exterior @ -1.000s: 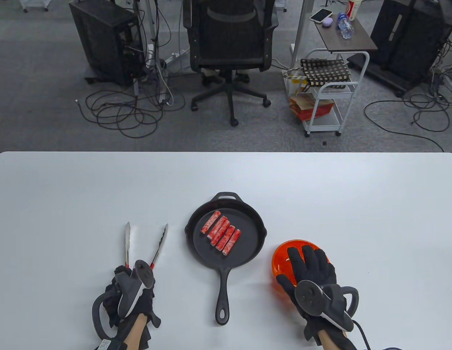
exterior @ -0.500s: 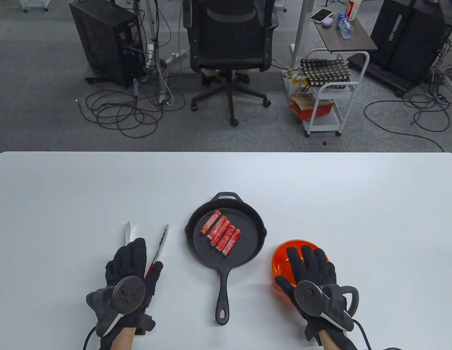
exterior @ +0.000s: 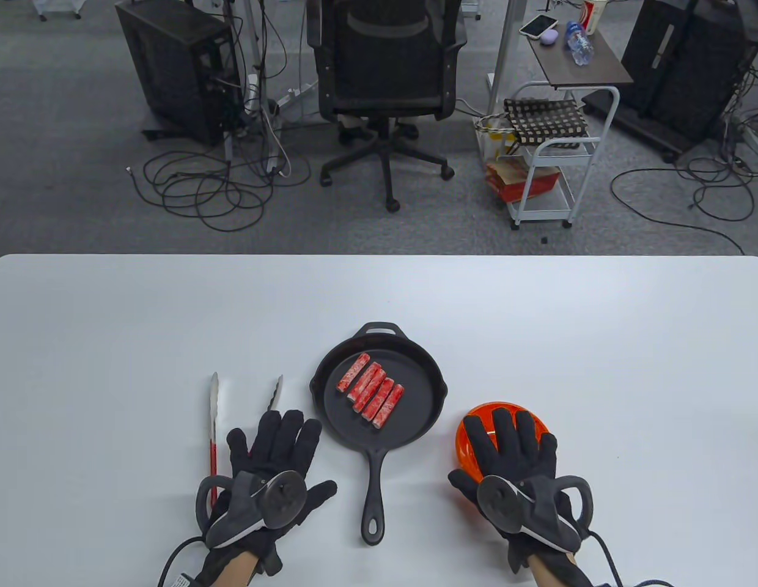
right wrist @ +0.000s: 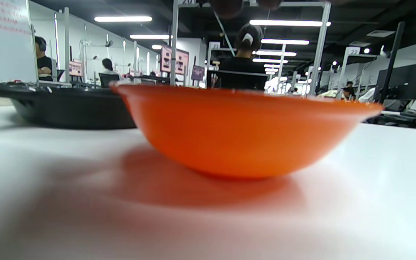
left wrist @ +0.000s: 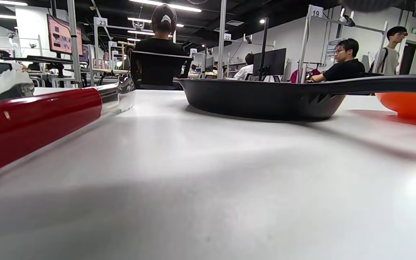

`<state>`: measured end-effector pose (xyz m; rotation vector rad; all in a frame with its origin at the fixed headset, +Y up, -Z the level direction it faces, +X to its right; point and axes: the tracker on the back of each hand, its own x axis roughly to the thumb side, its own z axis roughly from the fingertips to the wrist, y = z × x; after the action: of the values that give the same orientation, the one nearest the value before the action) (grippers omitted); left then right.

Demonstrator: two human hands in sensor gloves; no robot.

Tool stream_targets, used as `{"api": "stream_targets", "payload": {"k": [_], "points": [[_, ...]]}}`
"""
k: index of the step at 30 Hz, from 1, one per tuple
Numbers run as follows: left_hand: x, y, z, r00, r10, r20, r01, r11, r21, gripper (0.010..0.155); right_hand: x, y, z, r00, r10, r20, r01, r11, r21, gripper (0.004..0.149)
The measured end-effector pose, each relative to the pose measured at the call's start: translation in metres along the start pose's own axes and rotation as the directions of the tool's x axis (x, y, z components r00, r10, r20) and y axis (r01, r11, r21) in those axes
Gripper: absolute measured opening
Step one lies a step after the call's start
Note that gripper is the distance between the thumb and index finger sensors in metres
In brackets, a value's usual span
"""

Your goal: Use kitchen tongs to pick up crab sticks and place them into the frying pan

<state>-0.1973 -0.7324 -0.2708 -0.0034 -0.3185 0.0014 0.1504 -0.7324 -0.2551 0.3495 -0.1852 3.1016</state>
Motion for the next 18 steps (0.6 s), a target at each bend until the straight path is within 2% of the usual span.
{"api": "stream_targets", "payload": {"k": [18], "points": [[-0.0047, -0.0004, -0.0028, 0.998, 0.045, -0.041, -0.046, 0.999, -0.022, 0.094, -0.0018, 0.003, -0.0005, 0.999, -0.038, -0.005, 0.038, 0.999, 0.03, 0.082]]}}
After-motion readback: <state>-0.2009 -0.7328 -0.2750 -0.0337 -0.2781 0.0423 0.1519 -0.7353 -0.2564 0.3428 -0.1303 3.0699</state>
